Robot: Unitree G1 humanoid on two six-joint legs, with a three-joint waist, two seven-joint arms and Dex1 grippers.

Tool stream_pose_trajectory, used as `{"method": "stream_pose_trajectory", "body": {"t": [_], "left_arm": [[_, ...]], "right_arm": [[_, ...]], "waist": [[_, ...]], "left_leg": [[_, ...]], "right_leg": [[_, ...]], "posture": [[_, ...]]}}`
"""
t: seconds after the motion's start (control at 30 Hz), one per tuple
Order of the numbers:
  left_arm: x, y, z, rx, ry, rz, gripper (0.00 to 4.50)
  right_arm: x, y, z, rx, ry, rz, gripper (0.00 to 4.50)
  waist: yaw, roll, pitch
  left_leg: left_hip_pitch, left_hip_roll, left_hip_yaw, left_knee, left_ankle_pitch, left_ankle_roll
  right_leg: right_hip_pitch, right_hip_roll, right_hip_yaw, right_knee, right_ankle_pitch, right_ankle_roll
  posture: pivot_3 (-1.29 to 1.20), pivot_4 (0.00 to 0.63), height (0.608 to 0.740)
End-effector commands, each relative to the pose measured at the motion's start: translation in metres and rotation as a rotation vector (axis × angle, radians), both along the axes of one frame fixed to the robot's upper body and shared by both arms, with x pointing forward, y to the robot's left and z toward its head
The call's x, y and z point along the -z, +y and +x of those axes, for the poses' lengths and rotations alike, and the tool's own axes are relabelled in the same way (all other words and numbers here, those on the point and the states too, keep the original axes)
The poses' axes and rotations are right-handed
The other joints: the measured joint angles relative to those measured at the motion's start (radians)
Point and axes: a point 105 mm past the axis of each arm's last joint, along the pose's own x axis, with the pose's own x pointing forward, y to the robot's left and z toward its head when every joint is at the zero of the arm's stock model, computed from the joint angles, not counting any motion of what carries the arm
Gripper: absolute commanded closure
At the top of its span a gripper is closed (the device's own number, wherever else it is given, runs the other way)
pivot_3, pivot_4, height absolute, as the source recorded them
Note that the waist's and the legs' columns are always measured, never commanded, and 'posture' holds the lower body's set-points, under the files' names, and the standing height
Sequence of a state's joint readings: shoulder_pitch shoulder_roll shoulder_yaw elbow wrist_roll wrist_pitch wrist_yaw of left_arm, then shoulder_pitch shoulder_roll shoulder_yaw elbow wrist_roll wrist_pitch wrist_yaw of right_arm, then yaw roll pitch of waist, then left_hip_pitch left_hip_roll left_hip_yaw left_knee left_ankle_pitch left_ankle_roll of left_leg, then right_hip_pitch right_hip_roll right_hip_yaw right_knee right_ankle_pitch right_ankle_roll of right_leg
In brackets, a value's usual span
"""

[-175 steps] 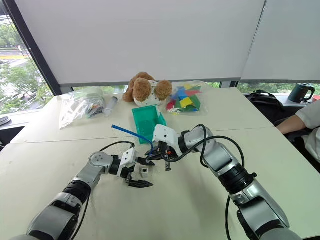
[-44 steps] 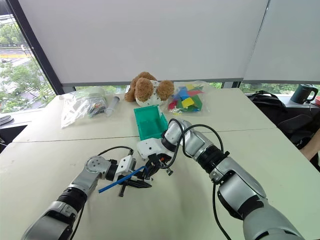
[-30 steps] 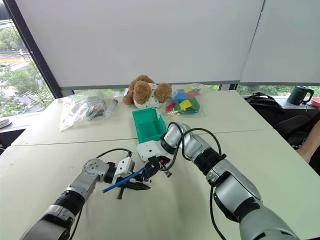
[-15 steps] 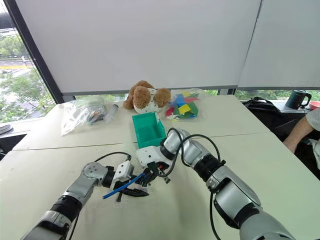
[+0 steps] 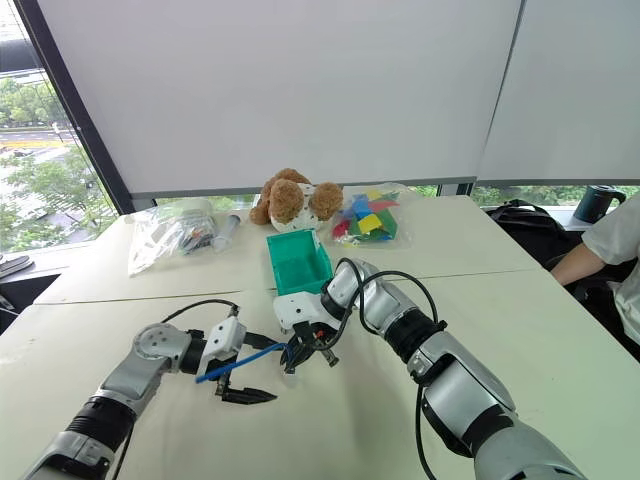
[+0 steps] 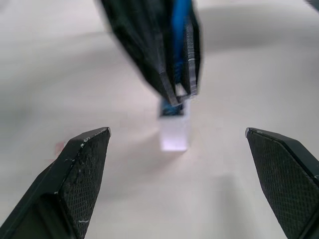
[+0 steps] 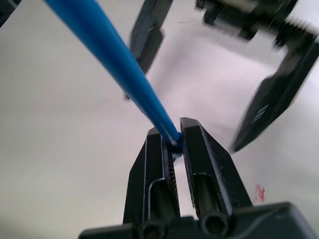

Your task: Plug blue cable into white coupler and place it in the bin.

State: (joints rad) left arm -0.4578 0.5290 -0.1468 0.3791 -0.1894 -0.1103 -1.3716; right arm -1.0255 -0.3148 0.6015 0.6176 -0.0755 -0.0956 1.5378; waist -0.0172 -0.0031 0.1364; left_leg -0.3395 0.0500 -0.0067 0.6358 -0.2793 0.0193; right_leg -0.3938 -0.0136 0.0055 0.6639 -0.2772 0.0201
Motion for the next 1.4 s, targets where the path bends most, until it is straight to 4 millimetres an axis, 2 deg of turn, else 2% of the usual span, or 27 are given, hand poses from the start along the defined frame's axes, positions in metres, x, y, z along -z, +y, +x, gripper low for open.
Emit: {"method": "stream_pose_trajectory", "body": {"t": [0.03, 0.13, 0.2, 0.3, 0.43, 0.53, 0.6, 0.7, 0.93, 1.1, 1.13, 1.17, 1.23, 1.3, 1.37, 1.4], "left_arm": [[-0.016, 0.017, 0.008, -0.118, -0.048, -0.058, 0.05], [-0.021, 0.029, 0.010, -0.203, -0.056, -0.089, 0.05], [-0.021, 0.034, 0.009, -0.241, -0.061, -0.099, 0.05], [-0.024, 0.043, 0.010, -0.318, -0.067, -0.136, 0.05], [-0.029, 0.047, 0.011, -0.397, -0.081, -0.188, 0.05], [-0.032, 0.047, 0.012, -0.436, -0.090, -0.214, 0.05], [-0.034, 0.046, 0.012, -0.453, -0.092, -0.227, 0.05], [-0.035, 0.048, 0.012, -0.476, -0.095, -0.227, 0.05], [-0.045, 0.051, 0.013, -0.517, -0.101, -0.241, 0.05], [-0.049, 0.050, 0.010, -0.523, -0.110, -0.247, 0.05], [-0.050, 0.050, 0.009, -0.525, -0.112, -0.249, 0.00], [-0.051, 0.049, 0.009, -0.531, -0.114, -0.253, 0.00], [-0.053, 0.049, 0.008, -0.539, -0.116, -0.258, 0.00], [-0.055, 0.050, 0.007, -0.555, -0.116, -0.262, 0.00], [-0.056, 0.052, 0.007, -0.577, -0.108, -0.265, 0.00], [-0.056, 0.052, 0.007, -0.583, -0.105, -0.266, 0.00]], "right_arm": [[0.000, -0.017, 0.010, 0.118, 0.055, -0.025, 4.50], [-0.042, -0.015, 0.013, 0.148, 0.057, 0.094, 4.50], [-0.061, -0.017, 0.013, 0.157, 0.051, 0.137, 4.50], [-0.102, -0.016, 0.018, 0.186, 0.013, 0.247, 4.50], [-0.145, -0.010, 0.040, 0.287, -0.060, 0.408, 4.50], [-0.164, -0.009, 0.065, 0.413, -0.125, 0.495, 4.50], [-0.169, -0.009, 0.080, 0.499, -0.157, 0.539, 4.50], [-0.166, -0.008, 0.094, 0.588, -0.173, 0.555, 4.50], [-0.139, 0.002, 0.121, 0.864, -0.146, 0.545, 4.50], [-0.118, 0.006, 0.130, 1.006, -0.159, 0.520, 4.50], [-0.113, 0.007, 0.131, 1.029, -0.154, 0.510, 3.67], [-0.109, 0.007, 0.132, 1.050, -0.162, 0.504, 3.42], [-0.108, 0.008, 0.134, 1.081, -0.161, 0.519, 2.39], [-0.117, 0.008, 0.137, 1.128, -0.135, 0.585, 1.37], [-0.135, 0.004, 0.141, 1.181, -0.113, 0.681, 0.33], [-0.140, 0.002, 0.142, 1.197, -0.108, 0.707, 0.10]], "waist": [[0.000, 0.000, 0.002], [0.002, -0.001, 0.013], [0.003, 0.000, 0.015], [0.000, 0.001, 0.018], [-0.003, 0.001, 0.025], [-0.002, -0.001, 0.028], [-0.002, -0.001, 0.028], [-0.001, -0.002, 0.029], [-0.007, -0.002, 0.030], [-0.006, -0.002, 0.030], [-0.007, -0.002, 0.030], [-0.008, -0.002, 0.030], [-0.008, -0.002, 0.030], [-0.008, -0.002, 0.030], [-0.007, -0.002, 0.030], [-0.008, -0.002, 0.030]], "left_leg": [[0.000, 0.000, 0.000, -0.001, 0.000, 0.000], [-0.003, 0.000, 0.001, -0.003, 0.000, 0.000], [-0.017, 0.000, 0.001, -0.001, 0.001, -0.001], [-0.037, 0.001, 0.001, 0.004, 0.002, -0.003], [-0.038, 0.001, 0.000, 0.003, 0.002, -0.003], [-0.036, 0.001, 0.001, -0.002, 0.002, -0.003], [-0.035, 0.001, 0.001, -0.003, 0.002, -0.004], [-0.036, 0.000, 0.002, -0.003, 0.003, -0.005], [-0.036, 0.001, 0.003, -0.005, 0.003, -0.005], [-0.036, 0.001, 0.003, -0.005, 0.003, -0.005], [-0.036, 0.001, 0.003, -0.005, 0.003, -0.005], [-0.036, 0.001, 0.003, -0.005, 0.003, -0.005], [-0.036, 0.001, 0.003, -0.005, 0.004, -0.006], [-0.037, 0.001, 0.003, -0.005, 0.004, -0.006], [-0.037, 0.001, 0.003, -0.005, 0.004, -0.006], [-0.037, 0.001, 0.003, -0.005, 0.004, -0.006]], "right_leg": [[-0.001, 0.000, 0.001, 0.000, 0.000, 0.000], [-0.006, 0.000, 0.003, 0.000, 0.000, 0.000], [-0.019, 0.000, 0.003, 0.002, 0.003, 0.003], [-0.038, 0.000, 0.003, 0.006, 0.006, 0.007], [-0.041, 0.000, 0.003, 0.006, 0.006, 0.007], [-0.040, -0.001, 0.003, 0.005, 0.006, 0.006], [-0.040, -0.001, 0.003, 0.003, 0.007, 0.005], [-0.040, -0.002, 0.003, 0.003, 0.007, 0.005], [-0.041, -0.003, 0.003, 0.002, 0.007, 0.005], [-0.041, -0.003, 0.003, 0.002, 0.007, 0.005], [-0.041, -0.004, 0.004, 0.002, 0.007, 0.005], [-0.041, -0.004, 0.004, 0.002, 0.007, 0.005], [-0.041, -0.004, 0.004, 0.002, 0.007, 0.005], [-0.041, -0.004, 0.004, 0.002, 0.007, 0.005], [-0.041, -0.004, 0.004, 0.002, 0.007, 0.005], [-0.041, -0.005, 0.004, 0.002, 0.007, 0.005]], "posture": [[0.00, 0.150, 0.740], [0.00, 0.150, 0.740], [0.00, 0.150, 0.740], [0.00, 0.150, 0.740], [0.00, 0.150, 0.740], [0.00, 0.150, 0.740], [0.00, 0.150, 0.740], [0.00, 0.150, 0.740], [0.00, 0.150, 0.740], [0.00, 0.150, 0.740], [0.00, 0.150, 0.740], [0.00, 0.150, 0.740], [0.00, 0.150, 0.740], [0.00, 0.150, 0.740], [0.00, 0.150, 0.740], [0.00, 0.150, 0.740]]}}
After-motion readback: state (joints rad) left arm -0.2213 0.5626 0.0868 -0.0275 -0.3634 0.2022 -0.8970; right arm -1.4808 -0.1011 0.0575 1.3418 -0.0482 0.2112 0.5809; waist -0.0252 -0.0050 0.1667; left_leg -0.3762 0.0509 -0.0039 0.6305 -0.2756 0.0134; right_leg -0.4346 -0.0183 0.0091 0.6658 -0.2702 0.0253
